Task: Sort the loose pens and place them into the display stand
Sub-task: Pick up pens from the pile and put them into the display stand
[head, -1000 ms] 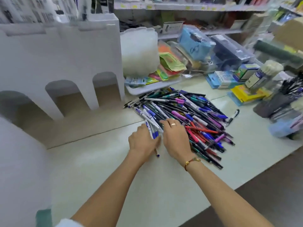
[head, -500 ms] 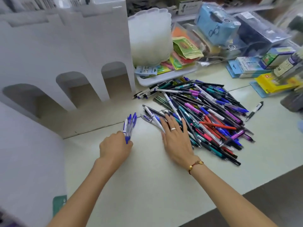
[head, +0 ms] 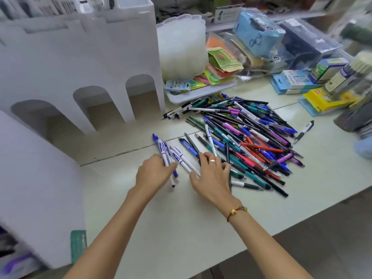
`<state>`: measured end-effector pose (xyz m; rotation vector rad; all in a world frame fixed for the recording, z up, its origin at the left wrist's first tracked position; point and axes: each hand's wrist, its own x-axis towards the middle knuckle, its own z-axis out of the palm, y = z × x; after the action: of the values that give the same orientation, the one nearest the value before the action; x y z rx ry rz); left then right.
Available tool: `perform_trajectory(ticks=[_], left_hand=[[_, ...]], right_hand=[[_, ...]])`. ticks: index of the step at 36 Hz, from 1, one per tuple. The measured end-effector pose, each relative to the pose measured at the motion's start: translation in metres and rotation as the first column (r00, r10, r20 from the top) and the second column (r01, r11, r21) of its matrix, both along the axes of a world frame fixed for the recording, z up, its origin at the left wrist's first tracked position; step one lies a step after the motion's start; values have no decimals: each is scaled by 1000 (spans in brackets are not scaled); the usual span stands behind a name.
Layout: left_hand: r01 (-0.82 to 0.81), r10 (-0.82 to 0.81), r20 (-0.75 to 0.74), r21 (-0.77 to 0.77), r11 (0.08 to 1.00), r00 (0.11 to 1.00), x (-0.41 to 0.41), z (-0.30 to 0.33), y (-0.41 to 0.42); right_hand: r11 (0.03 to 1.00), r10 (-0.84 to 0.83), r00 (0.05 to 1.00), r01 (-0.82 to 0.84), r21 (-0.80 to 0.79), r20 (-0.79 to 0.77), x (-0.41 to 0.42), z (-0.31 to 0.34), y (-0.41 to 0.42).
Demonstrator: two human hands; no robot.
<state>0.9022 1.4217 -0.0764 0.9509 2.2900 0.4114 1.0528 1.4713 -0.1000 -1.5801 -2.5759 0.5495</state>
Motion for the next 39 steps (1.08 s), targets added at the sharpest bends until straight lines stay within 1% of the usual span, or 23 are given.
perform_trajectory(ticks=[2, 5, 6, 8, 11, 14, 16, 19, 21, 25, 27, 28, 30, 31, 32, 33, 34, 35, 36, 37, 38, 39], left_hand=[[9, -10, -14, -27, 1000, 1000, 4, 0, 15], [-7, 6, -18, -70, 997, 1000, 12, 1, 32], [-1, -2, -40, -86, 996, 999, 14, 1, 36], [28, -41, -126, -105, 994, 991, 20, 3, 40], [98, -123, -225, -121, 988, 967, 23, -3, 39], [232, -258, -292, -122, 965, 921, 18, -6, 34], [318, -351, -318, -151, 936, 881, 13, -6, 31], [403, -467, -371, -238, 883, 803, 6, -4, 33], [433, -524, -404, -299, 851, 750, 5, -2, 36], [463, -588, -459, -364, 808, 666, 2, -4, 45], [477, -593, -461, -352, 805, 661, -2, -2, 44], [483, -585, -446, -329, 811, 678, -5, -2, 43], [463, -523, -379, -243, 852, 763, -13, -4, 41], [427, -464, -322, -180, 886, 825, -18, -5, 40], [376, -392, -247, -111, 920, 886, -22, -6, 39], [308, -310, -149, -37, 951, 939, -25, -7, 38], [215, -214, -20, 57, 975, 977, -25, -5, 37], [91, -112, 137, 146, 985, 984, -24, -2, 37], [-56, -9, 296, 212, 976, 955, -22, 2, 37], [-212, 87, 438, 244, 946, 895, -21, 6, 37], [-355, 164, 558, 253, 900, 814, -20, 10, 37], [-475, 217, 656, 243, 846, 723, -19, 13, 37]], right_hand=[[997, 15, 1000, -17, -79, -24, -6, 9, -1], [965, 46, 988, -82, -249, -148, -8, 14, -6], [959, 64, 985, -106, -262, -163, -5, 14, -8], [977, 82, 983, -112, -181, -162, 7, 11, -11], [998, 57, 985, -60, -17, -162, 30, 7, -11], [992, 56, 992, -43, 117, -112, 47, -2, -8], [992, 57, 998, -54, 113, -25, 54, -9, -7], [991, 77, 988, -91, 100, 130, 57, -20, -7], [985, 67, 982, -94, 146, 178, 56, -24, -8], [962, 25, 985, -70, 264, 171, 51, -24, -9], [945, 25, 993, -61, 322, 114, 48, -24, -8], [941, 32, 997, -54, 335, 73, 46, -22, -9], [941, 73, 996, -50, 333, -60, 41, -17, -12], [954, 100, 986, -56, 296, -135, 37, -10, -14], [973, 110, 972, -64, 220, -207, 33, -3, -16], [994, 84, 956, -62, 87, -279, 28, 4, -18], [993, 9, 941, -47, -104, -339, 23, 11, -21], [947, -99, 922, -28, -319, -375, 16, 18, -23], [859, -205, 901, -22, -511, -383, 9, 24, -25], [756, -283, 889, -25, -654, -361, 3, 28, -26], [657, -325, 887, -39, -753, -329, -3, 34, -27], [573, -339, 890, -63, -817, -306, -7, 37, -27]])
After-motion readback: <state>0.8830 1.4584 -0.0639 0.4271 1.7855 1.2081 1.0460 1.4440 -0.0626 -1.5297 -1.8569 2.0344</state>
